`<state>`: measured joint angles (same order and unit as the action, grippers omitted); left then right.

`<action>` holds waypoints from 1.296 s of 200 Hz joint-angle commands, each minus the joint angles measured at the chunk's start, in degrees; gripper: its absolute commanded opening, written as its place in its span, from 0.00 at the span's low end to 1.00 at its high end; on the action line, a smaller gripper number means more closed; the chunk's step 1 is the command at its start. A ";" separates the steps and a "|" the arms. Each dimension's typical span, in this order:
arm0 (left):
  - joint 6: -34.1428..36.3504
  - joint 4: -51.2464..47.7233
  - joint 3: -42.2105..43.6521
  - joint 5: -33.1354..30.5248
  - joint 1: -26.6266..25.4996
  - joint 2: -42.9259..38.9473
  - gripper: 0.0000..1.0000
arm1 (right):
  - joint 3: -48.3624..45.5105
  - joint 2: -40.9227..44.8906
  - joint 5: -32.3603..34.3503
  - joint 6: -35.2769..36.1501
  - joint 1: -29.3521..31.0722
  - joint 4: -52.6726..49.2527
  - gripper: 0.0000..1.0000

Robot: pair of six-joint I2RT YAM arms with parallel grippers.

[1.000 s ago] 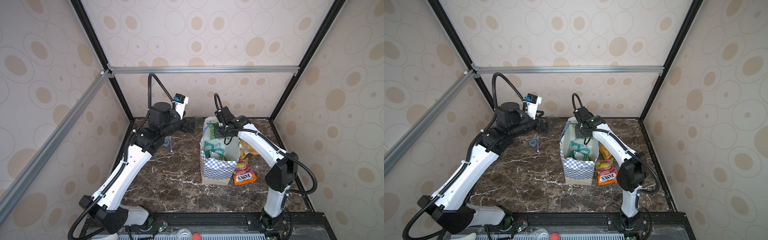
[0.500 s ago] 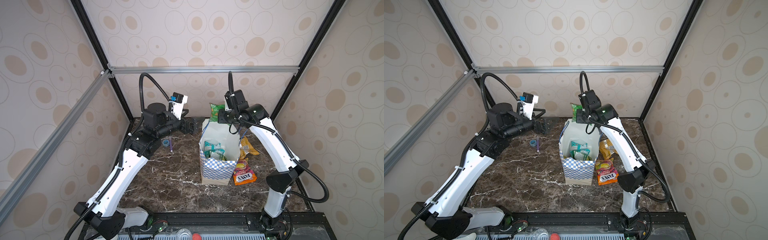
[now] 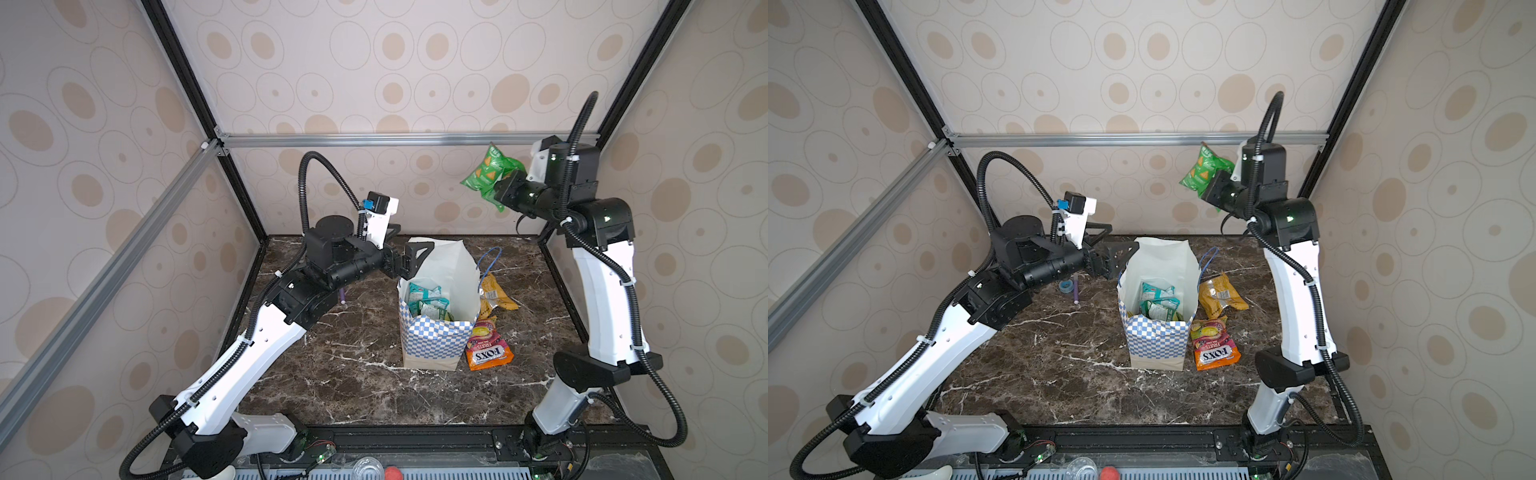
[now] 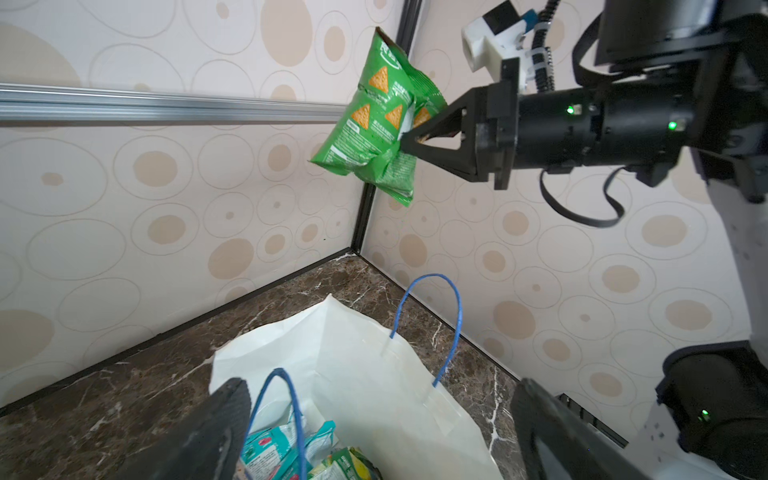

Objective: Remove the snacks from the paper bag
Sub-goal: 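Grasp the green chip packet with the right gripper and lift it out, then release the green packet by the Fox's packet while the left gripper reaches bagward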

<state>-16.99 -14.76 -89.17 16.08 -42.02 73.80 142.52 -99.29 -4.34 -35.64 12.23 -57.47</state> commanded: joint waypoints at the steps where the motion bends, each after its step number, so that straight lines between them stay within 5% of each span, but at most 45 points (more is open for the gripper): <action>1: -0.51 4.93 0.15 -4.21 -3.34 0.19 0.98 | -3.85 3.39 -6.39 -4.21 -4.57 0.18 0.00; 79: 0.19 -3.51 -11.46 -21.41 -11.06 10.51 0.98 | -52.55 28.66 -16.05 -8.56 -23.36 8.70 0.00; 137: -2.06 -7.51 -15.94 -24.60 -11.77 15.70 0.98 | -80.56 33.70 -19.42 -7.39 -28.53 17.31 0.00; 225: -0.60 -23.14 -37.96 -27.78 -12.37 30.64 0.97 | -85.83 14.69 -21.12 1.07 -28.60 21.18 0.06; 259: -2.97 -25.02 -39.87 -29.81 -12.97 33.43 0.97 | -84.89 9.46 -20.36 2.49 -28.58 21.28 0.28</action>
<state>-18.06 -35.53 -126.52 -10.74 -53.98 106.04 57.52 -87.72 -24.97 -34.74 -16.19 -36.56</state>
